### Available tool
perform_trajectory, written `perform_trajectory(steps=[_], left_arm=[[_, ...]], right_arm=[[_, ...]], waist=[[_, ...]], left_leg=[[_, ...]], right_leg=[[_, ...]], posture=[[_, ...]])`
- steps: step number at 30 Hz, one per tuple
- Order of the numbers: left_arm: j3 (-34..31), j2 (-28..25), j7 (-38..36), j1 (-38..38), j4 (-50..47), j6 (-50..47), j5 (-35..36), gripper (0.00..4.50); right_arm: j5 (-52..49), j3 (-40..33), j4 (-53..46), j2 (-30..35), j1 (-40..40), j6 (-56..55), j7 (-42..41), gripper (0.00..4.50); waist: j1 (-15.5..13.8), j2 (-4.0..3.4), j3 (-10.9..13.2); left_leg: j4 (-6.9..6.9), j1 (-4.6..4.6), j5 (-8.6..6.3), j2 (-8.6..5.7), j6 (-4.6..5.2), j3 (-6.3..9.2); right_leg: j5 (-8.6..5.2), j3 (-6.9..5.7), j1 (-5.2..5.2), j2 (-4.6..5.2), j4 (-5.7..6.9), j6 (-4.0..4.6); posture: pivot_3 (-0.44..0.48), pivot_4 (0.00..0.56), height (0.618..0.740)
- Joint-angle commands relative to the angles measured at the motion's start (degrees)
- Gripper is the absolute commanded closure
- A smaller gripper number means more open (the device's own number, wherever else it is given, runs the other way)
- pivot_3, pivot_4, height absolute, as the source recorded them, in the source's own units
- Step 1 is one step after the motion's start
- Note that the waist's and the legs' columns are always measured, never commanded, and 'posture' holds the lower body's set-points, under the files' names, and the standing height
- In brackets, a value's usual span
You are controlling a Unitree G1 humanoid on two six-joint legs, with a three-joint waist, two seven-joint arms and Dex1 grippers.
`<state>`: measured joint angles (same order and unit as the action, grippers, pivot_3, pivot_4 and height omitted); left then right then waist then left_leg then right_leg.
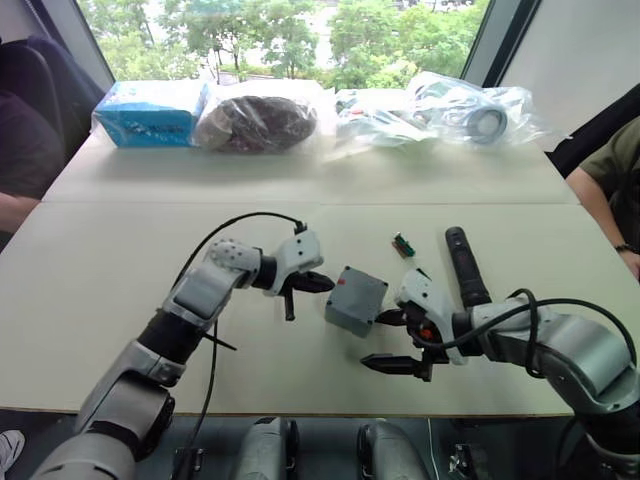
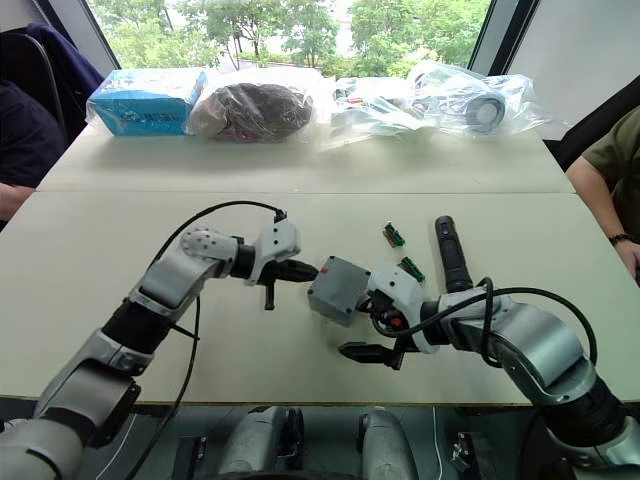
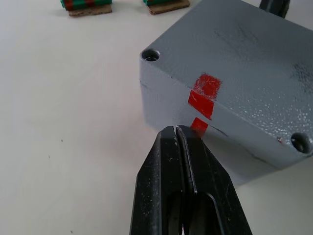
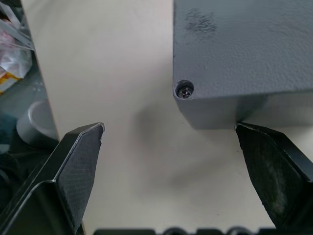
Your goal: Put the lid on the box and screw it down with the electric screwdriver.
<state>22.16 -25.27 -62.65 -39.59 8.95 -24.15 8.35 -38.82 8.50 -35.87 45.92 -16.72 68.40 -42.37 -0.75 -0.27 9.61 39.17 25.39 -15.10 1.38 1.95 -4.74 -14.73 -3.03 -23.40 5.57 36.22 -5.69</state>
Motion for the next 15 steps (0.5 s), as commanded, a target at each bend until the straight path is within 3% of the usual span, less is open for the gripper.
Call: perform_trajectory(steps=[1, 6, 10, 15], left_arm=[[-0.78, 0.50, 0.71, -1.51, 1.11, 2.68, -1.38, 4.50], [-1.82, -4.18, 0.22, -0.29, 0.45, 3.62, -3.77, 4.50], [-0.44, -9.36, -4.03, 5.07, -5.74, 2.88, -3.20, 4.50], [-0.55, -8.96, -5.72, 8.30, -12.88, -2.59, 0.18, 4.50]], right_arm=[[-2.70, -2.65, -3.69, -0.12, 0.13, 1.05, 0.72, 0.06], [-2.67, -8.73, -3.64, 6.55, 0.64, 0.10, -0.86, 0.06], [6.05, -4.25, 3.24, 10.83, -2.27, -7.79, -0.70, 0.06], [13.13, 2.84, 10.02, 9.05, -6.64, -17.82, -4.37, 0.06]], waist=[[0.00, 0.00, 0.00], [0.02, 0.01, 0.00], [0.20, 0.00, 0.00], [-0.12, 0.01, 0.00]], left_leg=[[0.00, 0.00, 0.00, 0.00, 0.00, 0.00], [0.00, 0.00, 0.00, 0.00, 0.00, -0.01], [-0.03, -0.05, 0.00, 0.03, 0.00, -0.04], [-0.02, -0.02, 0.00, 0.03, -0.01, -0.04]], right_leg=[[0.00, 0.00, 0.00, -0.01, 0.00, 0.00], [0.01, 0.00, -0.01, 0.00, 0.01, 0.00], [0.00, 0.01, -0.02, 0.01, 0.00, 0.00], [0.00, 0.01, -0.02, 0.00, 0.01, 0.01]], posture=[[0.000, 0.150, 0.740], [0.000, 0.150, 0.740], [0.000, 0.150, 0.740], [0.000, 0.150, 0.740]])
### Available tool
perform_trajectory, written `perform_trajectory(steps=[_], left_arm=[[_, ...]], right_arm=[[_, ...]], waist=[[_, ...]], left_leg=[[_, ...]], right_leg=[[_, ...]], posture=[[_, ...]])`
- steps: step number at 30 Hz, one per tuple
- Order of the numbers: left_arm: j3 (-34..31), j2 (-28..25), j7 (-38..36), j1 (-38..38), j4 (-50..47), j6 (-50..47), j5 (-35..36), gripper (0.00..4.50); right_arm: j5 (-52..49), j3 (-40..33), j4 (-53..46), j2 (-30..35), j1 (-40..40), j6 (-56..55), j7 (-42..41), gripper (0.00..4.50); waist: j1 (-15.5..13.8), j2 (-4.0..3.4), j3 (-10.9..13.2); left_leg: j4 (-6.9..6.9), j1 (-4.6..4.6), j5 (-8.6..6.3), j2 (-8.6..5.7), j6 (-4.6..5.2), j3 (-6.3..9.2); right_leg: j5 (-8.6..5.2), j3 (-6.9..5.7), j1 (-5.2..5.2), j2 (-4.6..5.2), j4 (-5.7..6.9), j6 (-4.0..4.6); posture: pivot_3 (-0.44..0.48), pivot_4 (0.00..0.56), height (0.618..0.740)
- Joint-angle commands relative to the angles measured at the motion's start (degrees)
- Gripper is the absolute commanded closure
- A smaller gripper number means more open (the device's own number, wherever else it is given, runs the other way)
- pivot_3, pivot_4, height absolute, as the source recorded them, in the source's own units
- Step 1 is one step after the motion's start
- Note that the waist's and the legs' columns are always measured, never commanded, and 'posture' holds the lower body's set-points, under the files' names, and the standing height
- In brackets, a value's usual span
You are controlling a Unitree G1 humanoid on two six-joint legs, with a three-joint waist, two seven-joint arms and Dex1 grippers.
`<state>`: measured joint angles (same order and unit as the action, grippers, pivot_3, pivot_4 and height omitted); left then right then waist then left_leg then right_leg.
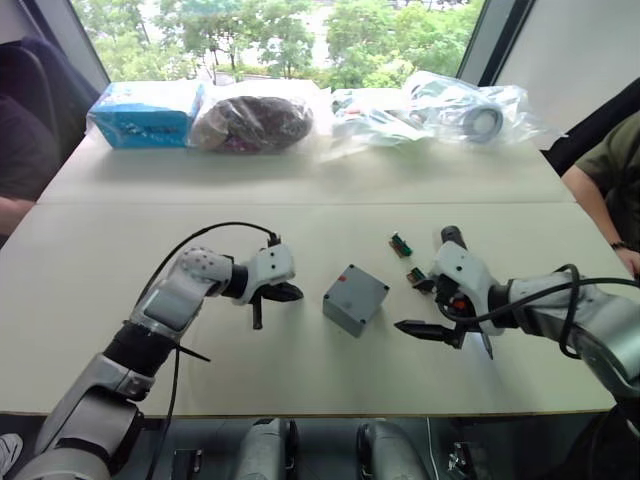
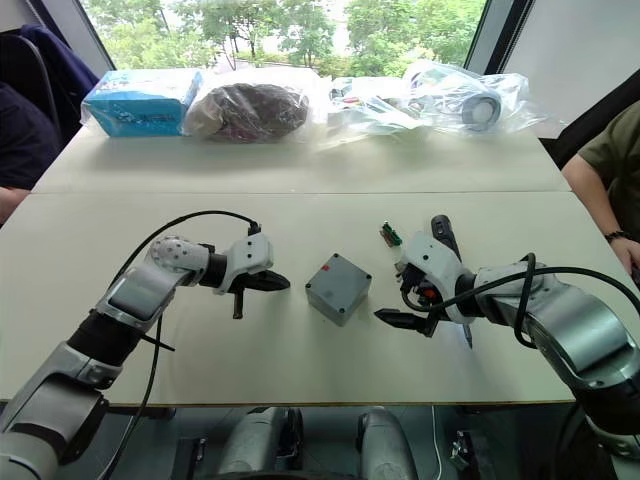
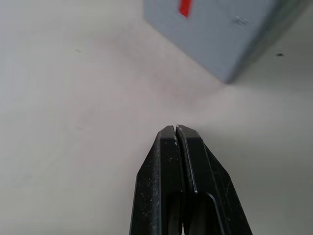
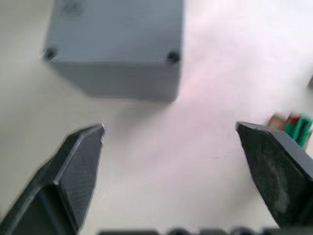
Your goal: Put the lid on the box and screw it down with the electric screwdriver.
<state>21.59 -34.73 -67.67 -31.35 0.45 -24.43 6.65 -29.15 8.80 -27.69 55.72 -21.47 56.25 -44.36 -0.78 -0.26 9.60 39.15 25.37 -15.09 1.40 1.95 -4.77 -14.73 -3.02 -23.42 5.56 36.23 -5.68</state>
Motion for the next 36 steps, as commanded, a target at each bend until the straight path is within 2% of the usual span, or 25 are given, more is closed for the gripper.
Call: perform_trajectory(steps=[1, 4, 9, 15, 26, 28, 32, 36], left_arm=[[0.50, 1.12, -0.63, 0.45, -5.69, -3.30, 2.20, 4.50], [1.99, 3.58, 0.51, 0.81, -7.78, -4.79, 2.16, 4.50], [1.51, 6.60, 4.20, -1.00, -4.46, -3.70, 0.27, 4.50], [0.61, 7.92, 5.91, -2.73, -1.16, -1.69, -0.37, 4.50], [0.79, 8.17, 4.75, -3.93, 0.09, -0.83, 0.05, 4.50], [0.51, 7.43, 4.04, -3.80, -0.47, -1.28, 0.34, 4.50], [-1.41, 4.55, 1.76, -3.73, -1.67, -3.08, 1.94, 4.50], [-6.21, 3.11, 2.03, -4.38, -1.50, -5.55, 5.43, 4.50]], right_arm=[[5.62, 4.57, 3.21, -1.16, -2.58, -9.33, -3.85, 0.06], [7.32, 8.12, 4.07, -1.44, -2.87, -15.44, -9.90, 0.06], [4.88, 7.61, 1.92, -1.51, -2.09, -13.12, -13.31, 0.06], [3.88, 5.50, -0.65, -2.32, 0.54, -9.93, -12.32, 0.06], [3.79, 2.38, -2.57, -4.10, 2.46, -6.32, -9.29, 0.06], [3.49, 0.90, -2.39, -3.57, 2.60, -6.07, -9.35, 0.06], [-1.16, -7.68, -0.50, -2.54, 2.26, -3.89, -10.17, 0.06], [-6.31, -17.72, 6.58, -5.79, -1.24, -2.12, -7.51, 0.06]], waist=[[-0.12, 0.01, 0.00], [-0.10, 0.02, 0.00], [0.06, 0.03, 0.01], [-0.02, 0.03, 0.00], [-0.02, 0.03, 0.00], [-0.04, 0.03, 0.00], [0.02, 0.03, 0.00], [0.02, 0.03, 0.01]], left_leg=[[0.02, 0.02, 0.00, -0.01, 0.00, 0.02], [0.04, 0.02, 0.00, -0.05, 0.00, 0.02], [0.03, -0.01, 0.00, -0.02, 0.00, 0.02], [0.03, -0.01, 0.01, -0.01, -0.01, 0.03], [0.04, -0.02, 0.02, -0.02, -0.02, 0.04], [0.04, -0.02, 0.02, -0.02, -0.02, 0.04], [0.04, -0.02, 0.02, -0.02, -0.02, 0.04], [0.04, -0.03, 0.02, -0.01, -0.02, 0.04]], right_leg=[[0.00, -0.01, 0.01, 0.00, 0.00, 0.00], [0.00, 0.00, 0.03, 0.00, 0.00, -0.01], [0.00, -0.01, 0.03, -0.01, 0.04, -0.03], [0.00, -0.02, 0.03, -0.02, 0.07, -0.02], [0.00, -0.02, 0.03, -0.01, 0.08, -0.02], [0.00, -0.02, 0.03, -0.01, 0.08, -0.02], [0.00, -0.02, 0.03, -0.01, 0.08, -0.02], [0.00, -0.02, 0.04, -0.01, 0.08, -0.02]], posture=[[0.000, 0.150, 0.740], [0.000, 0.150, 0.740], [0.000, 0.150, 0.740], [0.000, 0.150, 0.740], [0.000, 0.150, 0.740], [0.000, 0.150, 0.740], [0.000, 0.150, 0.740], [0.000, 0.150, 0.740]])
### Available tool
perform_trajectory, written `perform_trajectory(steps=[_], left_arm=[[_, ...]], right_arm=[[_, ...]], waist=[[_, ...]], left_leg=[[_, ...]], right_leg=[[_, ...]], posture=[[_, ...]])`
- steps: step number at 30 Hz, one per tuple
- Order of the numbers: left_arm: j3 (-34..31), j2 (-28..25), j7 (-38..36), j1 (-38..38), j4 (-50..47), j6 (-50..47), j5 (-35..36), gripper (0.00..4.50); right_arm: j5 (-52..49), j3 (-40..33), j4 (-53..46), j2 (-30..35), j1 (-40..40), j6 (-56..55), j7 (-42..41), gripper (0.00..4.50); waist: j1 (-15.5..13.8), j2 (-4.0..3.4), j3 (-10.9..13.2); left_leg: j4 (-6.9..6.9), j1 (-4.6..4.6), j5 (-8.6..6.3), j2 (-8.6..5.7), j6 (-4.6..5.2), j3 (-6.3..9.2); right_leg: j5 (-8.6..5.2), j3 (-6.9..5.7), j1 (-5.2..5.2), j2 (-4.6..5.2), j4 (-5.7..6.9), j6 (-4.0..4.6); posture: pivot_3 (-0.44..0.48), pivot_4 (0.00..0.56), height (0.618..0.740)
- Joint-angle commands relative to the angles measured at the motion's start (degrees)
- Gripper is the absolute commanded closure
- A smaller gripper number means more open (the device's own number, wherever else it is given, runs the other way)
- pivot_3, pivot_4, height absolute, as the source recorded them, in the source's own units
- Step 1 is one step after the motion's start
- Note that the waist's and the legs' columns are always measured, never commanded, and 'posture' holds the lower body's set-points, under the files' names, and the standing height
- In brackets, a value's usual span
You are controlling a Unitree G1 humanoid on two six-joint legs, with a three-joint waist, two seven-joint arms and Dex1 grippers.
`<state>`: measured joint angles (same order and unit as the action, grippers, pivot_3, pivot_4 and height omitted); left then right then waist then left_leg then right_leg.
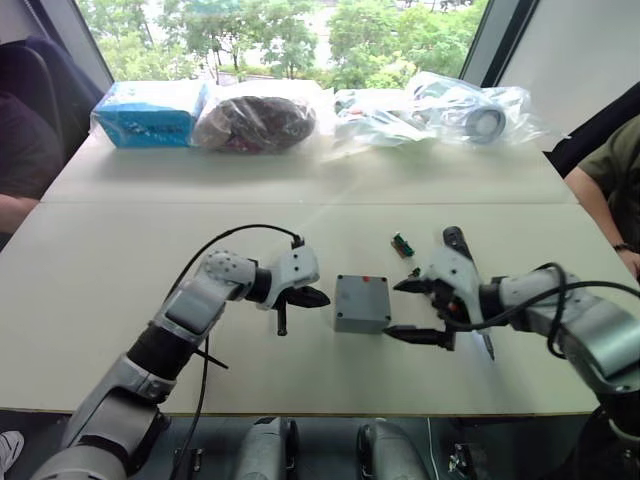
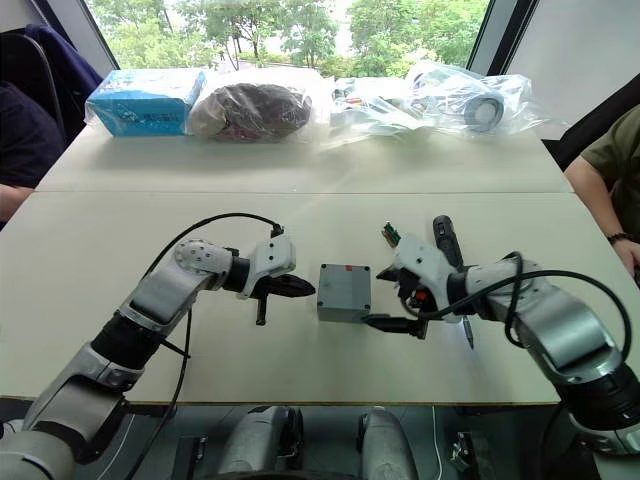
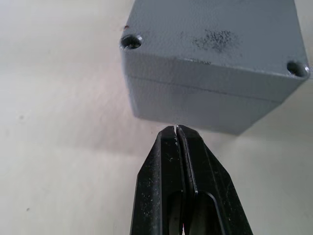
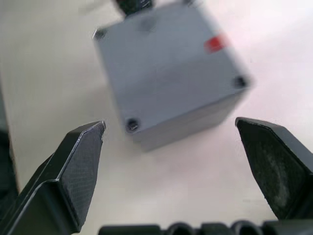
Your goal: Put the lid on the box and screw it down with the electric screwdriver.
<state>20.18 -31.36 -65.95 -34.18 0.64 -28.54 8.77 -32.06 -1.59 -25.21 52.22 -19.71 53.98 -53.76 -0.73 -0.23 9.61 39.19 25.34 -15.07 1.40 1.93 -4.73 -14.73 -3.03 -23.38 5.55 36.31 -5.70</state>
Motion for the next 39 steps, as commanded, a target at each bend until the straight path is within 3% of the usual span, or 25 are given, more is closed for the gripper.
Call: perform_trajectory(steps=[1, 6, 10, 13, 18, 39], left_arm=[[-6.46, 0.13, 0.87, -1.98, -1.52, -2.13, 4.62, 4.50], [-9.25, 1.70, 2.52, -4.12, -2.47, -4.22, 7.27, 4.50], [-8.55, 1.96, 3.42, -4.19, -4.30, -4.69, 7.33, 4.50], [-8.73, 2.07, 4.40, -4.08, -5.63, -5.28, 7.51, 4.50], [-8.92, 1.37, 5.31, -3.45, -8.22, -6.56, 8.03, 4.50], [-7.78, 0.71, 5.84, -2.70, -8.77, -6.16, 7.74, 4.50]], right_arm=[[-2.66, -7.91, 6.83, -3.46, -3.77, -1.43, 2.91, 0.06], [7.10, -4.71, 22.45, -11.79, -8.47, -14.68, 10.81, 0.06], [12.48, -0.71, 32.12, -14.90, -11.29, -21.61, 11.11, 0.06], [15.91, 1.19, 37.15, -15.93, -13.16, -24.83, 12.14, 0.71], [16.93, 1.76, 40.06, -16.57, -14.32, -26.36, 10.72, 2.37], [18.47, 1.51, 42.96, -19.04, -14.82, -27.88, 10.22, 2.37]], waist=[[-0.03, 0.02, -0.01], [0.06, 0.09, -0.04], [0.06, 0.03, -0.01], [0.17, 0.03, -0.01], [0.06, 0.03, -0.01], [0.10, 0.03, -0.01]], left_leg=[[0.00, 0.00, 0.00, 0.00, 0.00, 0.00], [0.00, 0.00, 0.01, -0.04, -0.02, 0.01], [-0.03, 0.01, 0.18, -0.12, -0.31, -0.05], [-0.04, 0.02, 0.24, -0.18, -0.40, -0.06], [-0.04, 0.01, 0.24, -0.08, -0.40, -0.03], [-0.04, 0.01, 0.25, -0.07, -0.41, -0.04]], right_leg=[[0.00, 0.00, 0.01, 0.00, 0.00, 0.00], [0.00, -0.01, 0.02, 0.00, 0.00, 0.00], [0.00, 0.03, -0.02, -0.01, 0.01, -0.08], [0.00, 0.05, -0.05, -0.02, 0.03, -0.09], [0.00, 0.05, -0.03, -0.02, 0.04, -0.09], [0.00, 0.05, -0.02, -0.02, 0.04, -0.09]], posture=[[0.000, 0.150, 0.740], [0.000, 0.150, 0.740], [0.000, 0.150, 0.740], [0.000, 0.150, 0.740], [0.000, 0.150, 0.740], [0.000, 0.150, 0.740]])
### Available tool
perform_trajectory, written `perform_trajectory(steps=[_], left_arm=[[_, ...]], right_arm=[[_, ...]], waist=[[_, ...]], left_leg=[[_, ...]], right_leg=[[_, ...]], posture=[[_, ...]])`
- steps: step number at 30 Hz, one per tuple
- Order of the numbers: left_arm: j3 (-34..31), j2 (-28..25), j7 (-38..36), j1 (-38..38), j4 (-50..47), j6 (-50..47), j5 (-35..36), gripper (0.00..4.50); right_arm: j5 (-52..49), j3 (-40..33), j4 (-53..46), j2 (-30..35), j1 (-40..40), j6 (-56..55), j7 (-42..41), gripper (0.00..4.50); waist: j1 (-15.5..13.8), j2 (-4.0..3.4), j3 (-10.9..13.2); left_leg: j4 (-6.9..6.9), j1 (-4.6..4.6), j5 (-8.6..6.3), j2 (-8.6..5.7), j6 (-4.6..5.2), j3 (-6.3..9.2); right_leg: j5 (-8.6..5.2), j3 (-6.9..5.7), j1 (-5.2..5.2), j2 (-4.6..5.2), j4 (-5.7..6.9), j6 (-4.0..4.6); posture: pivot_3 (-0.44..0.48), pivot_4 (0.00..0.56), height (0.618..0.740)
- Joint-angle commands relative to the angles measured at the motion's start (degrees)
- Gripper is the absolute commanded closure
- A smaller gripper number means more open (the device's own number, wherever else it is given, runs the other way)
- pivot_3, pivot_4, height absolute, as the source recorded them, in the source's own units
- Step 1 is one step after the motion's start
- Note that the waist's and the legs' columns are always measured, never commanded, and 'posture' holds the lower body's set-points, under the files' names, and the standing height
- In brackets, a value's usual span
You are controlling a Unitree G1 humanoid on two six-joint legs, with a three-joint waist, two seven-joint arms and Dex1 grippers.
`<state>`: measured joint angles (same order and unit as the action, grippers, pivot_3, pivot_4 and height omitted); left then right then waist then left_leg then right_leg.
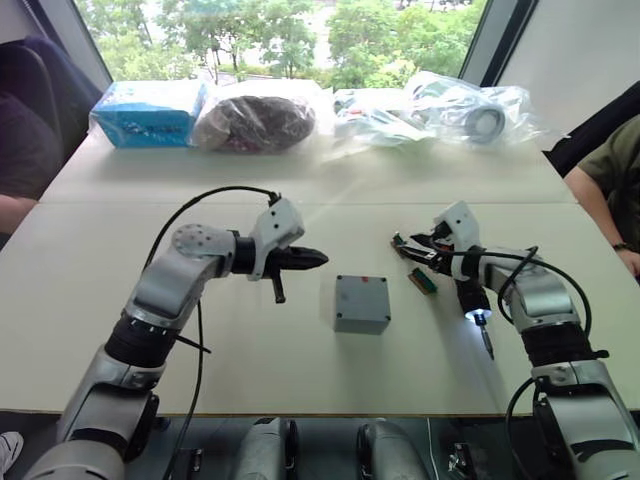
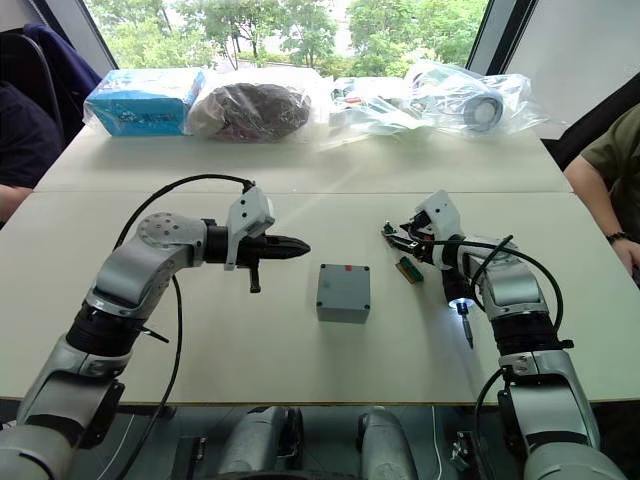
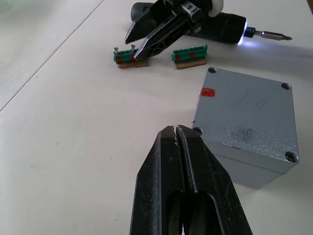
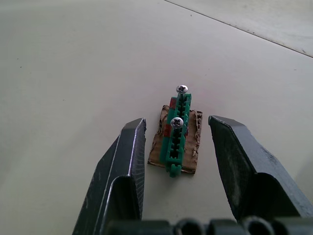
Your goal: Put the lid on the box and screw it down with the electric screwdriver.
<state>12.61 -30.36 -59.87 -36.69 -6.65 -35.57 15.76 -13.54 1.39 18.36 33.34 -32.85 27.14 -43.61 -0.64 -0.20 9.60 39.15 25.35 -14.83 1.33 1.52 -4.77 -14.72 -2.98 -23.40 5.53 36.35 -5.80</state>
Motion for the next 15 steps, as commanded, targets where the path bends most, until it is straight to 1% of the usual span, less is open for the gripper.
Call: perform_trajectory(steps=[1, 2, 3, 4, 5, 6, 15], left_arm=[[-0.11, -0.28, -0.23, -0.12, -1.47, 0.91, 0.69, 4.50], [-0.01, -0.30, -0.26, -0.07, -1.45, 0.97, 0.62, 4.50], [0.06, -0.30, -0.26, -0.05, -1.42, 1.02, 0.57, 4.50], [0.11, -0.30, -0.26, -0.04, -1.39, 1.02, 0.54, 4.50], [0.14, -0.32, -0.27, 0.00, -1.42, 1.03, 0.53, 4.50], [0.19, -0.33, -0.27, 0.03, -1.40, 1.06, 0.49, 4.50], [0.28, -0.34, -0.29, 0.23, -1.41, 1.00, 0.45, 4.50]], right_arm=[[-0.03, -1.49, -0.69, -0.20, -1.61, -1.13, 0.09, 2.89], [-0.01, -1.53, -0.71, -0.25, -1.61, -1.19, 0.18, 3.12], [0.02, -1.59, -0.62, -0.34, -1.66, -1.33, 0.33, 3.51], [0.05, -1.64, -0.51, -0.40, -1.73, -1.39, 0.45, 3.79], [0.06, -1.65, -0.52, -0.43, -1.73, -1.37, 0.50, 4.33], [0.07, -1.66, -0.55, -0.45, -1.72, -1.43, 0.50, 4.43], [-0.28, -2.36, -1.72, -0.29, -1.44, -1.77, 0.66, 4.43]], waist=[[0.02, 0.00, 0.00], [0.02, 0.00, 0.00], [0.04, 0.00, 0.00], [0.08, 0.00, 0.00], [0.10, 0.00, 0.00], [0.12, 0.00, 0.00], [0.03, 0.00, 0.00]], left_leg=[[0.00, 0.00, 0.00, 0.00, 0.00, 0.00], [0.00, 0.00, 0.00, 0.00, 0.00, 0.00], [0.00, 0.00, 0.00, 0.00, 0.00, 0.00], [0.00, 0.00, 0.00, 0.00, 0.00, 0.00], [0.00, -0.01, 0.00, 0.00, 0.00, 0.00], [0.00, -0.02, 0.00, 0.00, 0.00, 0.00], [0.00, -0.01, 0.00, 0.00, 0.00, 0.00]], right_leg=[[0.00, 0.00, 0.00, 0.00, 0.00, 0.00], [0.00, 0.00, 0.00, 0.00, 0.00, 0.00], [0.00, 0.00, 0.00, 0.00, 0.00, 0.00], [0.00, 0.00, 0.00, 0.00, 0.00, 0.00], [0.00, 0.00, 0.01, 0.00, 0.00, 0.00], [0.00, 0.00, 0.02, 0.00, 0.00, 0.00], [0.01, 0.00, 0.01, 0.00, 0.00, 0.00]], posture=[[0.000, 0.150, 0.740], [0.000, 0.150, 0.740], [0.000, 0.150, 0.740], [0.000, 0.150, 0.740], [0.000, 0.150, 0.740], [0.000, 0.150, 0.740], [0.000, 0.150, 0.740]])
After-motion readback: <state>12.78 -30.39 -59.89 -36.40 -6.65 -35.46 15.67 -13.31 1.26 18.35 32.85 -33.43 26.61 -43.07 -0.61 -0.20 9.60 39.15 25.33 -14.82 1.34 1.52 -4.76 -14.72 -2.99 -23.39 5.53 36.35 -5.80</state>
